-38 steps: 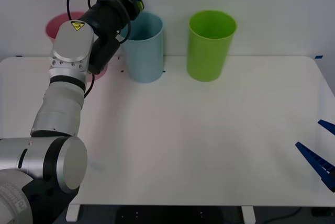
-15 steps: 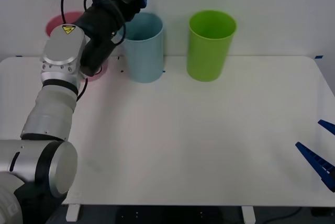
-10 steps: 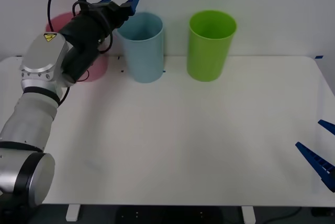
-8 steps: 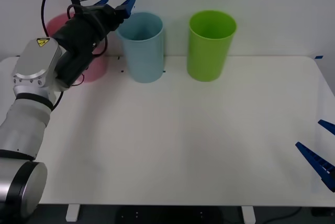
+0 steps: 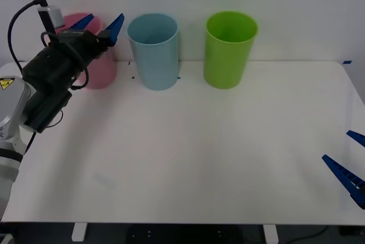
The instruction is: Grasp the object on the table and drop it into the matching bin: aluminum can to the light blue bin, PET bottle to the pink bin.
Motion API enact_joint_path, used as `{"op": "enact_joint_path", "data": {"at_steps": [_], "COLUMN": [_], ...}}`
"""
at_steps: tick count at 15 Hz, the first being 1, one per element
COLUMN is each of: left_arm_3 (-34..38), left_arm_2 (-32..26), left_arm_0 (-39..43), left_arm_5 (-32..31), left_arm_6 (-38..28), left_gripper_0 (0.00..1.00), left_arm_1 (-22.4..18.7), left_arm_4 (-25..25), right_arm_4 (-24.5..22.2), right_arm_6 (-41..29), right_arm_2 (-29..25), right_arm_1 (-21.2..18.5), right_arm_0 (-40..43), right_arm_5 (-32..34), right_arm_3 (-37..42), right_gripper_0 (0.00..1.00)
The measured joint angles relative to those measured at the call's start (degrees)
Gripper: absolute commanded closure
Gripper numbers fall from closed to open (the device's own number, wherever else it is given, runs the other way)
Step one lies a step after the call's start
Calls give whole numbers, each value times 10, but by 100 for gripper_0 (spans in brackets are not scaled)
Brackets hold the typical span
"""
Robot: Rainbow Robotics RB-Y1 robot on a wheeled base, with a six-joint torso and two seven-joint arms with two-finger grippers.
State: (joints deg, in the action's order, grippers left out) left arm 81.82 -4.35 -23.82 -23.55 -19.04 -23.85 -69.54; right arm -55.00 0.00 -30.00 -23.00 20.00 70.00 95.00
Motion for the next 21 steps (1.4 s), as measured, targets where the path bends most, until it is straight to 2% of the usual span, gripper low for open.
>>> {"op": "enact_joint_path", "data": {"at_steps": [10, 16, 21], "left_arm_3": [93, 135, 179], "left_arm_2": [-175, -243, -273], "left_arm_0": [152, 222, 286], "left_arm_5": [-227, -314, -338], "left_arm_6": [21, 23, 27], "left_gripper_0": [0, 0, 0], "left_arm_1": [-1, -1, -1], "left_arm_4": [-30, -25, -22], "right_arm_4": [0, 0, 0], "right_arm_6": [0, 0, 0], "right_arm_2": [0, 0, 0], "right_arm_1": [0, 0, 0], "right_arm_0": [0, 0, 0], "right_arm_5": [0, 0, 0], "right_arm_3": [0, 0, 0], "right_gripper_0": [0, 0, 0]}}
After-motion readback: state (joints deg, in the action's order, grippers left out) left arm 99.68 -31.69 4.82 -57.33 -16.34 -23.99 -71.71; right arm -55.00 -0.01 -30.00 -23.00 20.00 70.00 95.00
